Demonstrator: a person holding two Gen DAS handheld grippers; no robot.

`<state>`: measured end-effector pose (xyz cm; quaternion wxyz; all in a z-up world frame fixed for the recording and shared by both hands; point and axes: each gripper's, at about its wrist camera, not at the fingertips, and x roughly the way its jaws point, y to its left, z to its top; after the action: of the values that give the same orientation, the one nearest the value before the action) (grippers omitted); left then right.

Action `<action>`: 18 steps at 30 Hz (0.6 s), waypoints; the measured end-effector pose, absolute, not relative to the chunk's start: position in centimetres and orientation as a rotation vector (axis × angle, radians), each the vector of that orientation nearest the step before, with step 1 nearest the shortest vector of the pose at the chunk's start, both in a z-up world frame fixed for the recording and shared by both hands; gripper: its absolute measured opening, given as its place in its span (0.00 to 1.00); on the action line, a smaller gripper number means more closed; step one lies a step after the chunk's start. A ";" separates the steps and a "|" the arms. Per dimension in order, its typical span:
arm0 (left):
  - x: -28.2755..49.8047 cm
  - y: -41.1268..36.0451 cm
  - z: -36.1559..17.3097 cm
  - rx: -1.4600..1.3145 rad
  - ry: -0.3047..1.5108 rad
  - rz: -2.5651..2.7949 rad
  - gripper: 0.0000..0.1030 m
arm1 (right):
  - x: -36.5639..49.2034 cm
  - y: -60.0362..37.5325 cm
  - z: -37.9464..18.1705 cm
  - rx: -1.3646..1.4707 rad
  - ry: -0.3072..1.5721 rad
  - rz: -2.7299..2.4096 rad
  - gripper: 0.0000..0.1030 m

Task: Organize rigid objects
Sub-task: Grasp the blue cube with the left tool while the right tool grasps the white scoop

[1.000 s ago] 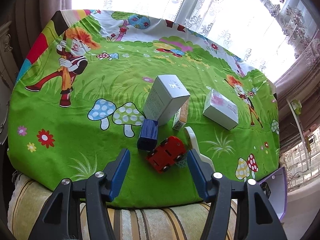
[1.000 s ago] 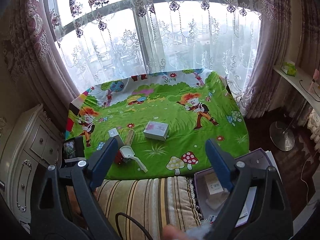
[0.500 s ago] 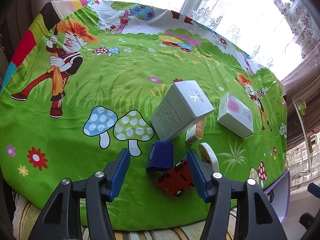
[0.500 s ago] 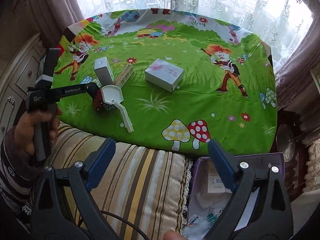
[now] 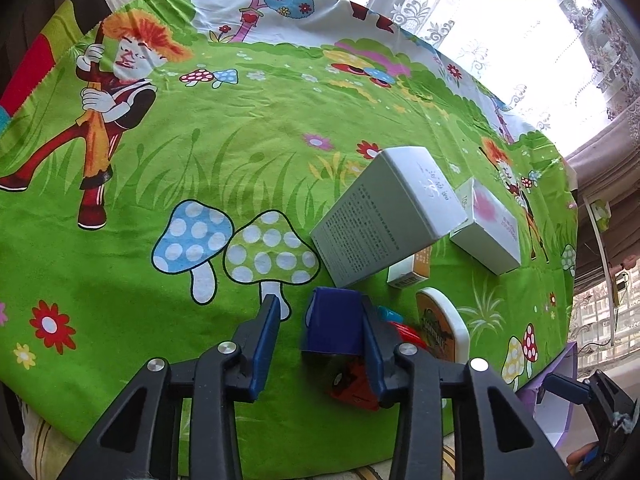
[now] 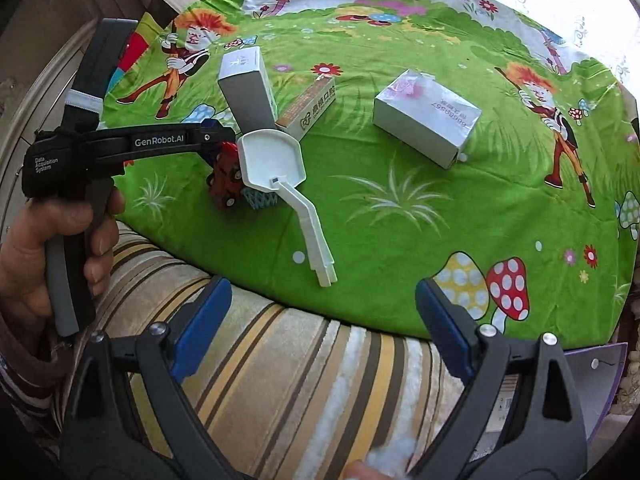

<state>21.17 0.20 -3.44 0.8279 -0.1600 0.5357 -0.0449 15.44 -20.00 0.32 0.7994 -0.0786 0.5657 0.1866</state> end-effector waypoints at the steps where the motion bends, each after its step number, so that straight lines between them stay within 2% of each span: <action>1: 21.1 0.4 -3.5 -0.345 1.138 -0.098 0.33 | 15.7 -19.8 0.0 -0.169 1.218 0.397 0.90; 6: 20.9 0.9 -3.9 -0.371 1.138 -0.113 0.28 | 16.7 -19.2 -1.0 -0.130 1.225 0.427 0.88; 10: 20.7 1.4 -3.9 -0.397 1.133 -0.114 0.28 | 17.3 -18.0 -2.1 -0.178 1.226 0.416 0.86; 12: 20.4 1.7 -3.9 -0.408 1.129 -0.114 0.28 | 17.7 -17.8 -2.7 -0.179 1.237 0.406 0.81; 18: 19.7 2.2 -3.9 -0.428 1.118 -0.108 0.28 | 18.4 -17.4 -3.4 -0.173 1.243 0.401 0.80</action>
<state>19.66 2.20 -3.85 0.8247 -0.2014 0.5260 -0.0507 18.38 -17.41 -3.37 0.7908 -0.0803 0.5776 0.1862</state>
